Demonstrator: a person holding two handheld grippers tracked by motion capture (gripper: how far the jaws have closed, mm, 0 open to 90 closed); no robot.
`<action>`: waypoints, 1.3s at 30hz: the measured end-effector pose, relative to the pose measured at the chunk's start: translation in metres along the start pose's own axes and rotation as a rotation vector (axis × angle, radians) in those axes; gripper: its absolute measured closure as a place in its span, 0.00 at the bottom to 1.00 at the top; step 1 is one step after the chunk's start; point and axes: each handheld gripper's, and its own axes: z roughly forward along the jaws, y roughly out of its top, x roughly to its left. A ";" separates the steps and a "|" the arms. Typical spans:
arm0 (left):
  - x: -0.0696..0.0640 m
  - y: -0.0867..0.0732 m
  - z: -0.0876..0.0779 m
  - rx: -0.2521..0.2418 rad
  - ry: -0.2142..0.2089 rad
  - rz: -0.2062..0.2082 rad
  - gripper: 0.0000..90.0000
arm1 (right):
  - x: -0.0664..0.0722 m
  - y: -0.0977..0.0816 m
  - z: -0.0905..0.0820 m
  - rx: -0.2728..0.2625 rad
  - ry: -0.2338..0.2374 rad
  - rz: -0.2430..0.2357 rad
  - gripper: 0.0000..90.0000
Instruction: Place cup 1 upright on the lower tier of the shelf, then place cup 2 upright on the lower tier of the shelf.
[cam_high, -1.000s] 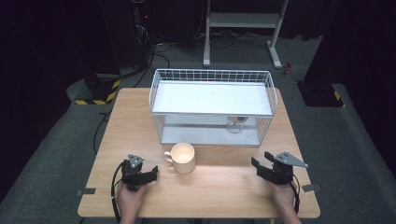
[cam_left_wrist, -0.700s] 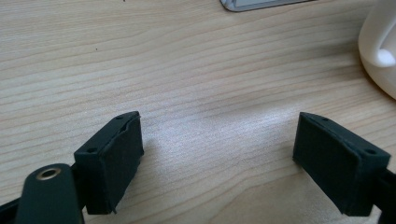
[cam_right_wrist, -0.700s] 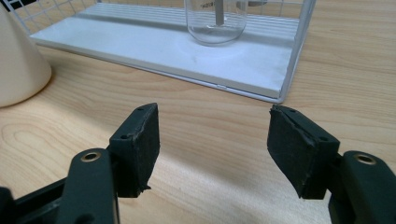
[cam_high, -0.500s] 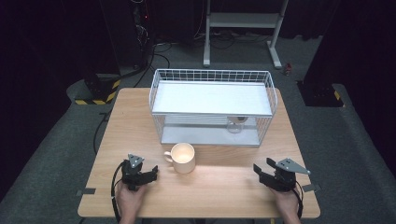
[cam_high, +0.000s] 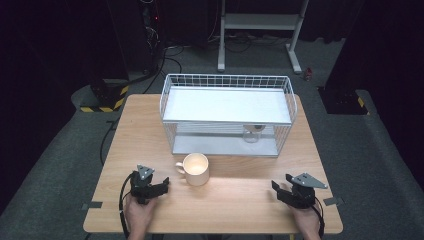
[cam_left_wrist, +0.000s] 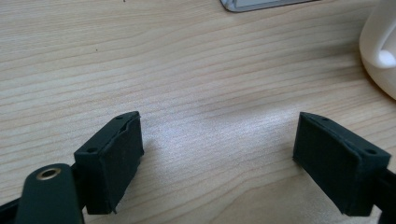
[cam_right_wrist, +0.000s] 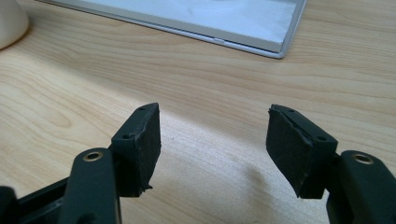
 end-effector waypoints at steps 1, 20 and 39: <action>0.000 0.000 0.000 0.000 0.000 0.000 0.18 | -0.001 0.001 0.002 0.017 0.000 -0.009 0.39; 0.000 -0.001 -0.001 0.004 0.049 -0.050 0.16 | 0.001 0.011 0.022 0.159 -0.045 -0.037 0.27; -0.016 -0.013 -0.038 -0.058 -0.064 0.010 0.11 | 0.001 0.010 0.022 0.160 -0.047 -0.036 0.27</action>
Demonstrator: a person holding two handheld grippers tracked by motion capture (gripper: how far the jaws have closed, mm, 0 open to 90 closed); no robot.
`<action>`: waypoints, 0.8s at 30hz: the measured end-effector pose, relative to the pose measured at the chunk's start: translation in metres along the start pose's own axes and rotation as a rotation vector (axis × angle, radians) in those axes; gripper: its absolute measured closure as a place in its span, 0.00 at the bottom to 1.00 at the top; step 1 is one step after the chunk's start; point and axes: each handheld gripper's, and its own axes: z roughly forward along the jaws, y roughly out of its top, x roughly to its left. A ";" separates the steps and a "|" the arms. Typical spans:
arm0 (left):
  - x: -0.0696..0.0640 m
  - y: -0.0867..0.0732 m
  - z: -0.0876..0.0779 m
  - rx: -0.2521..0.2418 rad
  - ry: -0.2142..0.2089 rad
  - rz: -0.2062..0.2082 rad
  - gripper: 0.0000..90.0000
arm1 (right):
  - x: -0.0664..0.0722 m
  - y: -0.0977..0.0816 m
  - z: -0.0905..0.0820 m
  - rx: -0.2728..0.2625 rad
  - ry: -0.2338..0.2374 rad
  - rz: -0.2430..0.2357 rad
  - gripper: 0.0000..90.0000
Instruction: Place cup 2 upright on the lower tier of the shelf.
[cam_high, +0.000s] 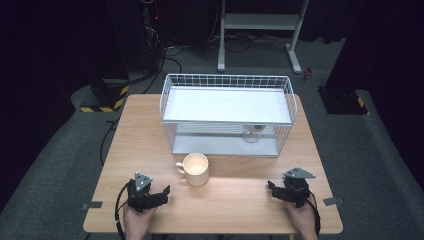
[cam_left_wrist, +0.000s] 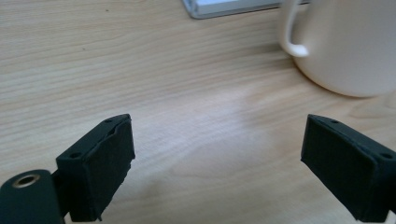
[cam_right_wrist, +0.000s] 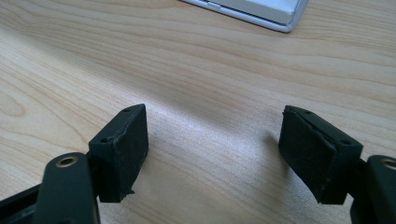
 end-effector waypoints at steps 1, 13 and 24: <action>-0.003 -0.001 -0.002 0.000 -0.004 0.004 0.11 | 0.000 0.000 0.000 0.000 0.000 0.000 0.27; -0.032 0.007 -0.013 -0.037 -0.044 0.094 0.11 | 0.000 0.000 0.000 0.000 -0.001 0.001 0.27; -0.053 0.019 -0.007 -0.042 -0.090 0.155 0.11 | 0.000 0.000 0.000 -0.002 -0.002 -0.005 0.27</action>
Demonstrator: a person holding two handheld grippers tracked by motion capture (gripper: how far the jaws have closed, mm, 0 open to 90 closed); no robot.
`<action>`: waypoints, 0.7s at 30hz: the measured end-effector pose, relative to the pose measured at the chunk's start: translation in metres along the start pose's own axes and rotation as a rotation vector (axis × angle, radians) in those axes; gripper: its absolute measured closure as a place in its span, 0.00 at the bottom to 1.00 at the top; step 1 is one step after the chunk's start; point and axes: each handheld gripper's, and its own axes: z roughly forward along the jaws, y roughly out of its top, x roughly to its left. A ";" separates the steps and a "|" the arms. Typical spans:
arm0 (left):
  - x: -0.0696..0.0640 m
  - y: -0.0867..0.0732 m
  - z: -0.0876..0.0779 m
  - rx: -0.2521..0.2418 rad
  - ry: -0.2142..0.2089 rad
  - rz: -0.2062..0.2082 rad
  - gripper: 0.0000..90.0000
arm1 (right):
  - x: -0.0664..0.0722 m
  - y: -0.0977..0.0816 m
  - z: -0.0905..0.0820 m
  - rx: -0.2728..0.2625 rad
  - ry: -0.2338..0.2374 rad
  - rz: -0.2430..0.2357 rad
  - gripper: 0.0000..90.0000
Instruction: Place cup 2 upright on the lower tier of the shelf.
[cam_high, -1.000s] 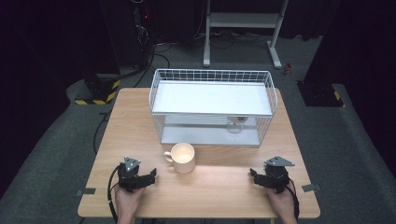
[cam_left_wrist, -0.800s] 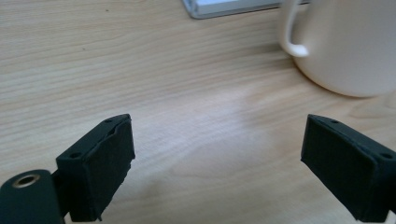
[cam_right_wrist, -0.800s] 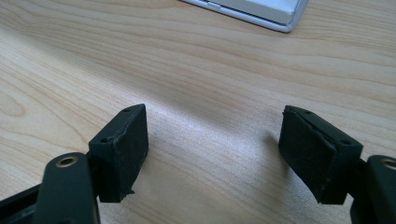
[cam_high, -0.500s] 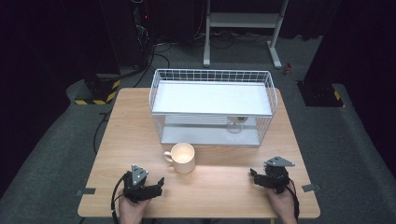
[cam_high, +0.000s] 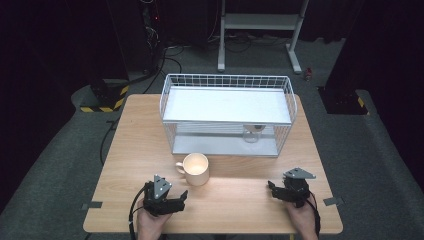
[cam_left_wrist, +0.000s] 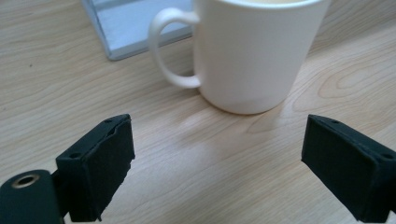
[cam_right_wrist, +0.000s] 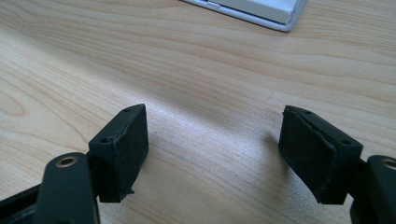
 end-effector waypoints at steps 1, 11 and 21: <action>-0.002 0.002 0.000 -0.001 -0.003 0.003 0.11 | 0.000 0.000 0.000 0.000 0.000 0.000 0.27; -0.011 0.019 0.003 -0.013 -0.020 0.054 0.10 | 0.001 0.000 -0.001 0.002 -0.001 0.007 0.27; -0.013 0.037 0.008 -0.028 -0.038 0.065 0.10 | 0.001 -0.001 -0.001 0.003 0.000 0.006 0.27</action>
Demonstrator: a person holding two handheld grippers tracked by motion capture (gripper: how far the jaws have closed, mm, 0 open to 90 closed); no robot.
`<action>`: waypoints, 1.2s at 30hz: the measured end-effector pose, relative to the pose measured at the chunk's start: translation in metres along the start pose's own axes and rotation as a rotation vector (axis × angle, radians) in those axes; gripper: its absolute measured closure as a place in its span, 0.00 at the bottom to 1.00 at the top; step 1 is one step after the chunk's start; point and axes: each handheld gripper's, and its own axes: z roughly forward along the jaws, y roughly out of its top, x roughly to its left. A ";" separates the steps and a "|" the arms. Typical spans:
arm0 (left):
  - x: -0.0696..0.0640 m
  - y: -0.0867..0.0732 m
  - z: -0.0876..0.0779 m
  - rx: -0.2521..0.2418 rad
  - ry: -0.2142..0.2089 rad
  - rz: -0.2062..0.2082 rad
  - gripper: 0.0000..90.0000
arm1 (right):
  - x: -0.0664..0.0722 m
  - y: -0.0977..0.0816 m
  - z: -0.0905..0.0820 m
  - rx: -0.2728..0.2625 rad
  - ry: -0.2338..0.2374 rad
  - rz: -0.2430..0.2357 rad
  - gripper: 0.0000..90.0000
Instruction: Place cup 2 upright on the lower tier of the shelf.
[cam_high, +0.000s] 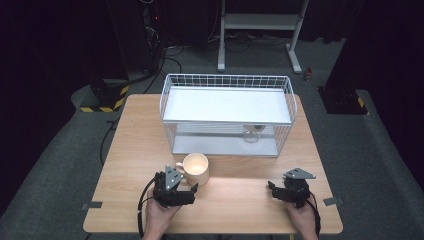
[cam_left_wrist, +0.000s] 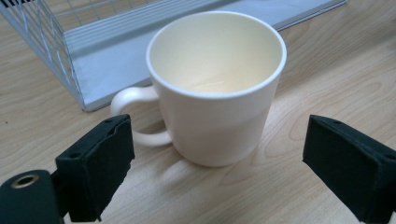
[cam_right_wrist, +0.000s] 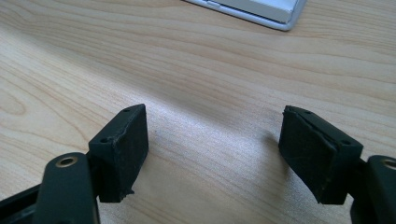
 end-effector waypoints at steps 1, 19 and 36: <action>0.000 0.000 0.000 0.000 0.000 0.000 0.10 | 0.000 0.000 0.000 0.000 0.000 0.000 0.27; 0.003 0.021 0.010 -0.001 -0.018 0.010 0.06 | 0.000 0.000 0.000 -0.002 0.000 0.000 0.27; 0.007 0.029 0.023 0.016 -0.024 0.020 0.02 | 0.000 0.000 0.000 -0.002 0.000 0.000 0.27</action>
